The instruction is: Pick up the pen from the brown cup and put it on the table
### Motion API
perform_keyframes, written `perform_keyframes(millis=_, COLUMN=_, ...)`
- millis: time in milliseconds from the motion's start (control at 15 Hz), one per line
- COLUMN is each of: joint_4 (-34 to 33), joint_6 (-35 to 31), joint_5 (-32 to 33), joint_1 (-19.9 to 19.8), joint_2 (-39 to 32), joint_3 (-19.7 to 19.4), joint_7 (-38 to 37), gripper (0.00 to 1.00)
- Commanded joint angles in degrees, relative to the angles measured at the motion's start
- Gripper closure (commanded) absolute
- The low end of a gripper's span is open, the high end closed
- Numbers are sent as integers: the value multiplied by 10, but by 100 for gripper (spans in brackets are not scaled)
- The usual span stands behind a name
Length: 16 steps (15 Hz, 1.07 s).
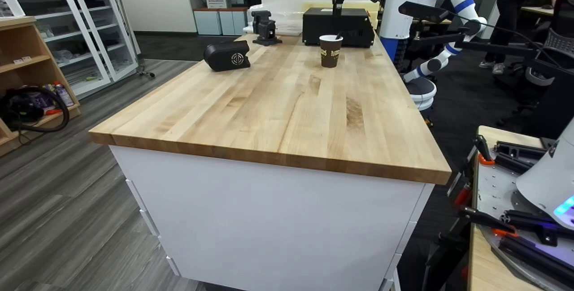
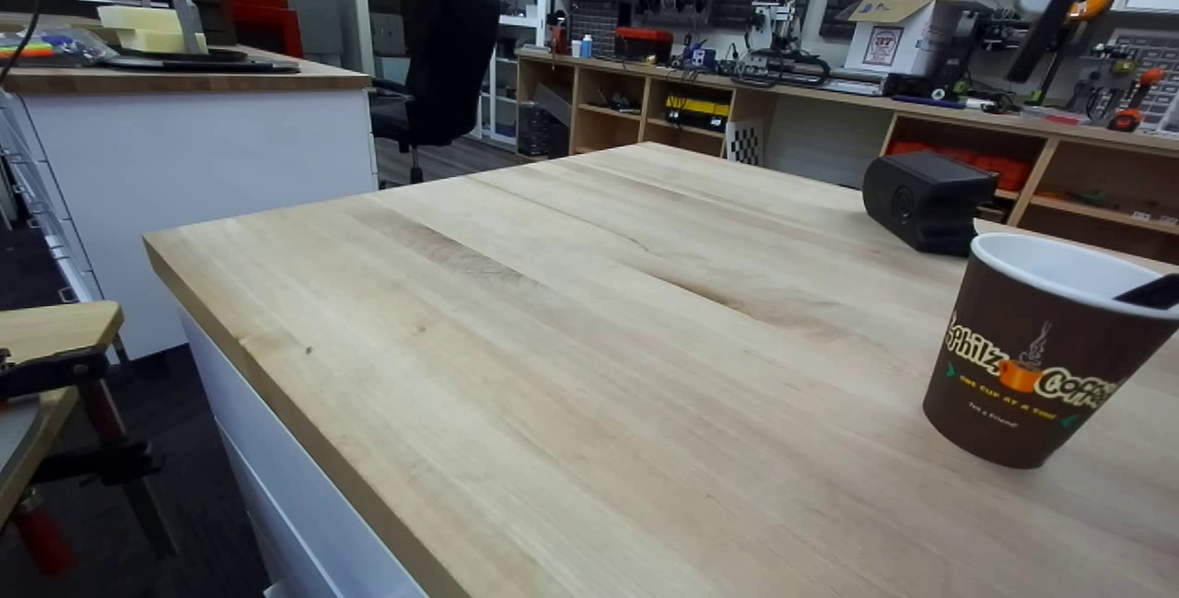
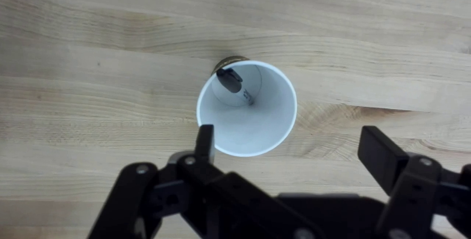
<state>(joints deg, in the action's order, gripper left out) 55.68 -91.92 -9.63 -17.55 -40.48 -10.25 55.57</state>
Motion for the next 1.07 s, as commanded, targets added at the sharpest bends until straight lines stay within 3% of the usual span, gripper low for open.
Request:
perform_keyframes(millis=0, joint_4=11, joint_6=15, joint_5=-11, joint_1=0, joint_2=-1, joint_3=3, joint_7=-17, gripper=0)
perform_keyframes(millis=1000, joint_4=22, joint_6=38, joint_5=37, joint_1=37, joint_2=-32, joint_3=-8, joint_7=-79, gripper=0)
